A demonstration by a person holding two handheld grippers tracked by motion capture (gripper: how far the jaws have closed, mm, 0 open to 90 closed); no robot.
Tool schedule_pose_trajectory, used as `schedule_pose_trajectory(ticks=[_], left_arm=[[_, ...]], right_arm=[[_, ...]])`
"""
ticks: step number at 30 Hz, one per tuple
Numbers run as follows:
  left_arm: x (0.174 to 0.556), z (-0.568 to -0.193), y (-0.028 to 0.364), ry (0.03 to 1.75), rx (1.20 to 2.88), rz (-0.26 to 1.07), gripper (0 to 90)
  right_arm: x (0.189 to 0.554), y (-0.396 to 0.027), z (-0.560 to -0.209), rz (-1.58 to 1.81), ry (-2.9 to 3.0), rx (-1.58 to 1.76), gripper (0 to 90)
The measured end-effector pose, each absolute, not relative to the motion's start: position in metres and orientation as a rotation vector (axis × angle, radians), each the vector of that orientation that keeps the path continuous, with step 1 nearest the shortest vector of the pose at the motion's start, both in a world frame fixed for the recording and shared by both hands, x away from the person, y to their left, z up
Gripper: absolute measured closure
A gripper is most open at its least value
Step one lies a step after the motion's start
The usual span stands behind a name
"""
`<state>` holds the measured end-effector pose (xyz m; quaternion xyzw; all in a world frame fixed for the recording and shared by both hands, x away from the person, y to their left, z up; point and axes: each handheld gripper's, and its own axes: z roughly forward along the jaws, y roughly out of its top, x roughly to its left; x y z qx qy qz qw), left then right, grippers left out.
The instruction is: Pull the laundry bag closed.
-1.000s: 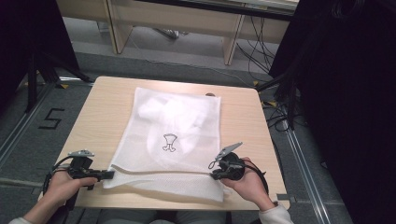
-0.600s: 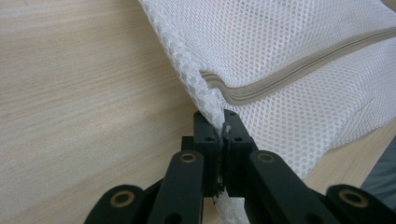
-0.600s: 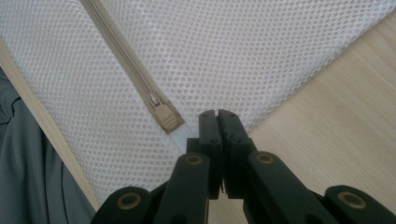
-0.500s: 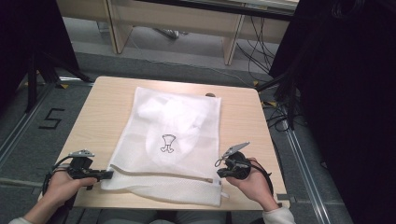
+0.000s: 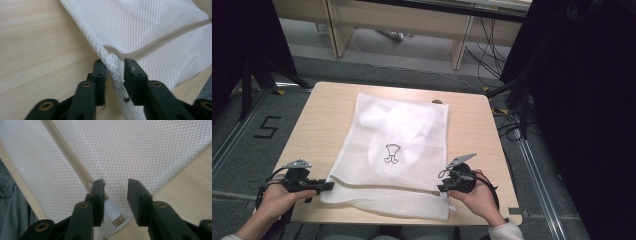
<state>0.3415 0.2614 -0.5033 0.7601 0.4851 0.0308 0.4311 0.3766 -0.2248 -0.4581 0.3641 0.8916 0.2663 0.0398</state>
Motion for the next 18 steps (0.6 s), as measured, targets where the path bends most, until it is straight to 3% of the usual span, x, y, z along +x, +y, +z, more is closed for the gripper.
schedule_pose_trajectory(ticks=[5, 10, 18], left_arm=[[0.34, -0.497, 0.266, 1.178, 1.837, 0.203, 46.1], [0.342, -0.497, 0.267, 1.196, 1.821, 0.223, 34.1], [0.343, -0.497, 0.265, 1.19, 1.814, 0.223, 29.5]], right_arm=[[0.379, -0.228, -0.462, 0.913, 2.592, 1.164, 53.9], [0.381, -0.234, -0.462, 0.947, 2.529, 1.218, 49.1], [0.385, -0.238, -0.465, 0.936, 2.546, 1.243, 46.1]])
